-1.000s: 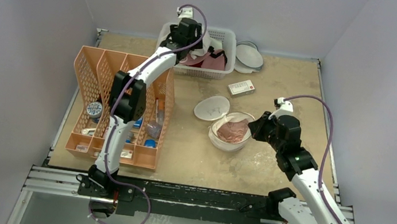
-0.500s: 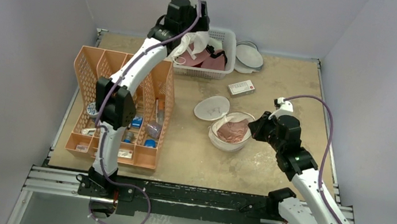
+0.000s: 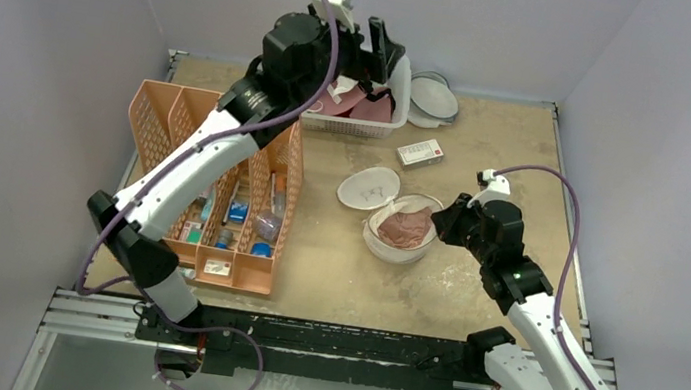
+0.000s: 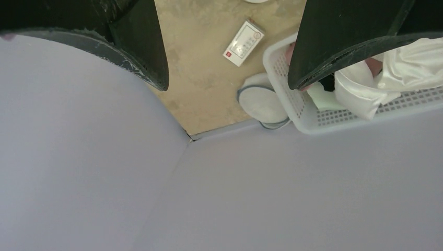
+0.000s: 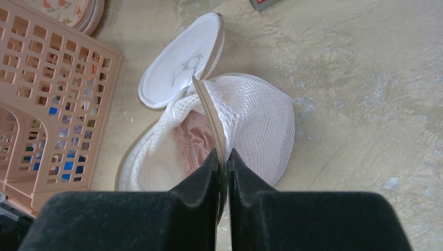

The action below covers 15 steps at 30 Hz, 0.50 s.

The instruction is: Unzip the laundry bag and remove the bra

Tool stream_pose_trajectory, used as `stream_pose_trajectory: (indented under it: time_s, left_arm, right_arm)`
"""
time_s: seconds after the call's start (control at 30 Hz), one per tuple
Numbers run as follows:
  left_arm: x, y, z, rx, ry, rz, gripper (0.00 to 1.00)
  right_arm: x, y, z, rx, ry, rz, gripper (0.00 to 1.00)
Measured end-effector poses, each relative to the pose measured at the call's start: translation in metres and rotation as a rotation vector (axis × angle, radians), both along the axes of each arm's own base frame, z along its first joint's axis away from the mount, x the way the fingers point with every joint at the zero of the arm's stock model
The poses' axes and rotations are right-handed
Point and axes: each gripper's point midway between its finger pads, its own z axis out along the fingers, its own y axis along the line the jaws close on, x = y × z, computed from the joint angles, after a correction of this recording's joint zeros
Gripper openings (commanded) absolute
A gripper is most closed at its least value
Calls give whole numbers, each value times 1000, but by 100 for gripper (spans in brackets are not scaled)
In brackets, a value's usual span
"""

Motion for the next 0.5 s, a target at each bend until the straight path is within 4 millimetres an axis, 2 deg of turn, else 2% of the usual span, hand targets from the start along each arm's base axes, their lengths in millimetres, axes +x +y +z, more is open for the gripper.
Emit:
stream_pose_trajectory:
  time_s: [0.07, 0.13, 0.2, 0.4, 0.5]
  left_arm:
    - [-19, -2, -3, 4, 6, -27, 83]
    - [-30, 4, -16, 20, 26, -30, 83]
    - [-37, 11, -36, 46, 62, -26, 82]
    - [-62, 28, -112, 143, 170, -29, 82]
    - [-73, 34, -143, 195, 215, -36, 82]
  right_arm:
    - [0, 0, 0, 0, -2, 0, 13]
    - [0, 0, 0, -1, 1, 0, 15]
    - [1, 0, -2, -3, 7, 0, 21]
    - [1, 1, -11, -4, 45, -6, 48]
    - [-1, 2, -19, 7, 86, -17, 55]
